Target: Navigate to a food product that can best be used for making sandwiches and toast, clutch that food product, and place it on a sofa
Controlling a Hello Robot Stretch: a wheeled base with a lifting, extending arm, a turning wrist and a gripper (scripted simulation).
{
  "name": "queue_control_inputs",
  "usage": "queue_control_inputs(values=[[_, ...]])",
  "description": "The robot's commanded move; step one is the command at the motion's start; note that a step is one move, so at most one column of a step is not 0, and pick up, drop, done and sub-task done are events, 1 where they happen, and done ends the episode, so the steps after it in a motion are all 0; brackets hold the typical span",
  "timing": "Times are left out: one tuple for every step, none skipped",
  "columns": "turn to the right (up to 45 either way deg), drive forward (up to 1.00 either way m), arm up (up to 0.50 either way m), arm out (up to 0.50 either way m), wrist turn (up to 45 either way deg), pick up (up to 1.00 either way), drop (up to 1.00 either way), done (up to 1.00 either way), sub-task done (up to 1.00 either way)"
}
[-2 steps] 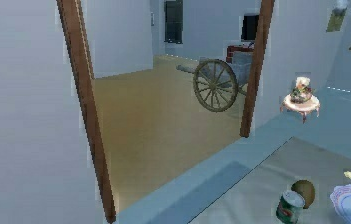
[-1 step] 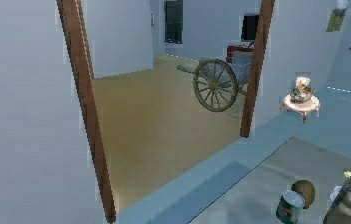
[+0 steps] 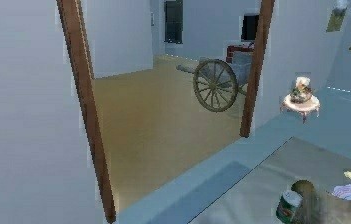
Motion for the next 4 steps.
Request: queue_control_inputs(values=[[0.0,0.00,0.00,-0.36,0.0,0.00,0.00,0.00,0.00],[-45.0,0.00,0.00,0.00,0.0,0.00,0.00,0.00,0.00],[-45.0,0.00,0.00,0.00,0.0,0.00,0.00,0.00,0.00],[-45.0,0.00,0.00,0.00,0.0,0.00,0.00,0.00,0.00]])
